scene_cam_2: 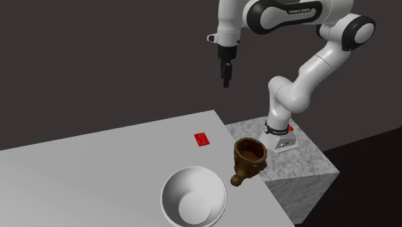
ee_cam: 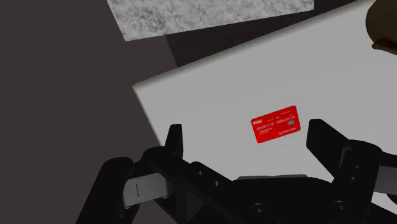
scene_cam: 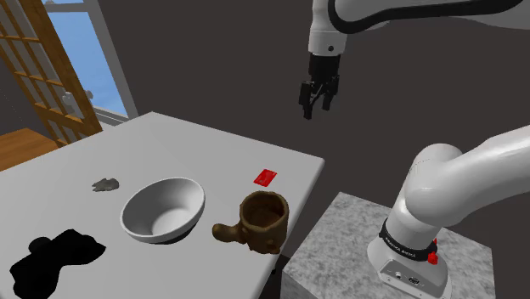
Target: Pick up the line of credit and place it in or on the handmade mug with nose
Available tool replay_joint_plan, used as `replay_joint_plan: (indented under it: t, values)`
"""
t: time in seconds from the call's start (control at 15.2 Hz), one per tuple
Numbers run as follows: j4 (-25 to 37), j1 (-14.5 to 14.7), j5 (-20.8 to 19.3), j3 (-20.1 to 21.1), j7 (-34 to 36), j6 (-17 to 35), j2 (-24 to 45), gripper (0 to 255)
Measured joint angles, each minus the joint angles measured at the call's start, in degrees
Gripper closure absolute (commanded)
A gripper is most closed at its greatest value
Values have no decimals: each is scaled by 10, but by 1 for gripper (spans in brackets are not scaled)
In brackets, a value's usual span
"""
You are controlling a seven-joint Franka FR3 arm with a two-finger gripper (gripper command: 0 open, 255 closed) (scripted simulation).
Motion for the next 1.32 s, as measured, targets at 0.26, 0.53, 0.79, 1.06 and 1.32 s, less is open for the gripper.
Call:
replay_joint_plan:
  t: [0.26,0.53,0.79,1.06,1.32]
  values:
    - [-45,-14,7,49,87,47,-22,0]
    - [-111,-43,17,153,262,141,-30,0]
    - [-136,-94,13,274,454,228,9,0]
    - [-128,-182,-22,408,660,292,73,0]
    - [-71,-337,-107,580,891,316,171,0]
